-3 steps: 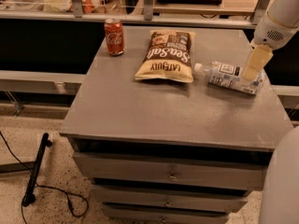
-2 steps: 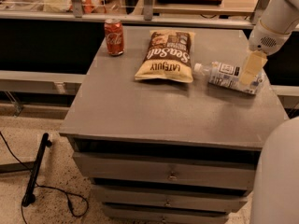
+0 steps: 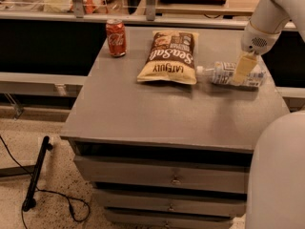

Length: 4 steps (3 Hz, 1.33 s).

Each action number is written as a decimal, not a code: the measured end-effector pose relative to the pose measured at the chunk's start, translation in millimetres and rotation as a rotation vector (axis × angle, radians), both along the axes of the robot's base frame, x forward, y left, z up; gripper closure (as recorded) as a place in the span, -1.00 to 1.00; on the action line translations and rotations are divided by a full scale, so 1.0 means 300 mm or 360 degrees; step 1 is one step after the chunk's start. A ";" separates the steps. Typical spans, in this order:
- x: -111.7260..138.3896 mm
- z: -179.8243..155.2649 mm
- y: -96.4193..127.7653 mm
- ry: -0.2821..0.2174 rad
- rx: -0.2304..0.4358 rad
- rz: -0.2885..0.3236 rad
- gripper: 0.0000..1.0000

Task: Pick blue plastic bottle

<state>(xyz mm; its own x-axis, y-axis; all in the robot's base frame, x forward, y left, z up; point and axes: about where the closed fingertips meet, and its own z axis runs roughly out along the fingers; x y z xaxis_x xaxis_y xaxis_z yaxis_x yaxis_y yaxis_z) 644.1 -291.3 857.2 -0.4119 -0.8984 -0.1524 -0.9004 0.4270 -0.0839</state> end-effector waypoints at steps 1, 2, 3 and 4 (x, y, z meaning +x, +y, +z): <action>0.002 0.050 0.058 -0.0064 -0.0019 0.0074 0.27; -0.023 0.159 0.124 -0.0205 0.0088 0.0119 0.76; -0.059 0.299 0.184 -0.0378 0.0185 0.0164 1.00; -0.087 0.416 0.225 -0.0526 0.0231 0.0203 1.00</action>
Offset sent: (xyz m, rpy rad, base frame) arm -0.0318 0.0631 0.0952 0.1546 -0.2248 0.1111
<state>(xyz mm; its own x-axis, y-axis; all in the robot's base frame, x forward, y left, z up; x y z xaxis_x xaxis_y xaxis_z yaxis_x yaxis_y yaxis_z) 618.1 -223.9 981.9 -0.2057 -0.8986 -0.3875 -0.8815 0.3422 -0.3255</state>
